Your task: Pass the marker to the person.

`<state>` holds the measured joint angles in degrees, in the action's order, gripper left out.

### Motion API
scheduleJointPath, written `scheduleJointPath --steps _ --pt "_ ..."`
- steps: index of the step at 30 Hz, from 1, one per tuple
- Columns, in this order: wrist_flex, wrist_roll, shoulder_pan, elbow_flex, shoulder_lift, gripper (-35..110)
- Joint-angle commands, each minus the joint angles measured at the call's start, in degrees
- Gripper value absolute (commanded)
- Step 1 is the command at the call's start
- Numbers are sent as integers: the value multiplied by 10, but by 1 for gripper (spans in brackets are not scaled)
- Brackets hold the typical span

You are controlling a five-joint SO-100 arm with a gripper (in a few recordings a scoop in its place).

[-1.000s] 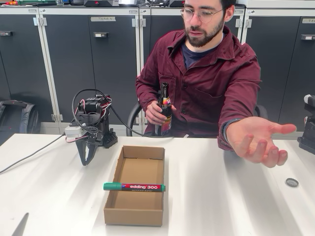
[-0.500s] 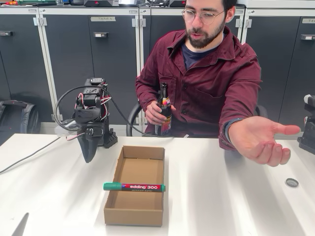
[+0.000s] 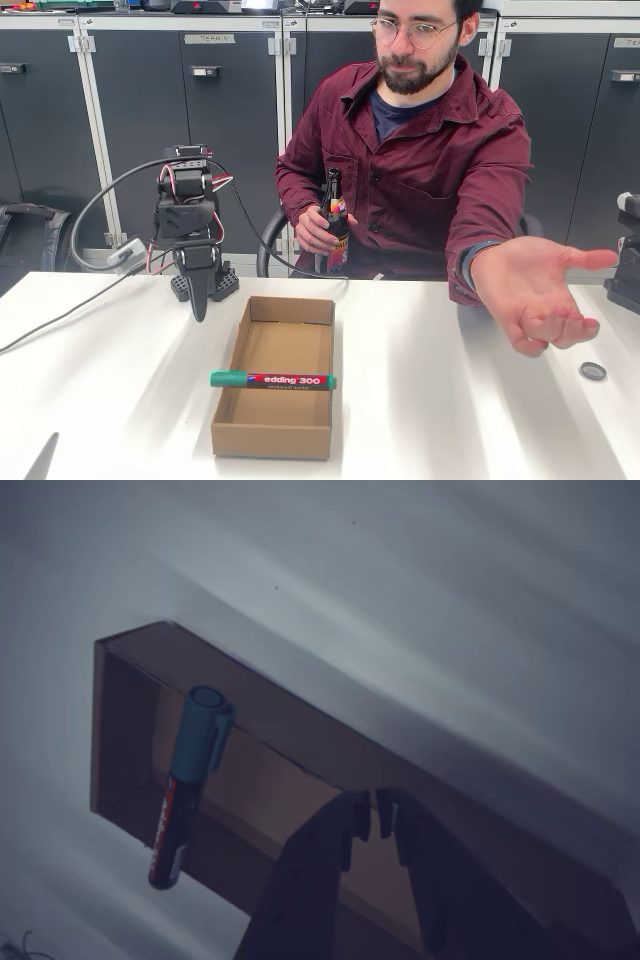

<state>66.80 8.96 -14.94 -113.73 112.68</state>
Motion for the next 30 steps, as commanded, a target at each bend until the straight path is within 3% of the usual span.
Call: scheduleJointPath --steps 1,6,13,30 --pt "-25 -61 -49 18 -26 2" --pt "-65 -101 -102 1 -45 2" --pt "-31 -146 -169 82 -76 1" --pt "-150 -269 -160 68 -120 16"
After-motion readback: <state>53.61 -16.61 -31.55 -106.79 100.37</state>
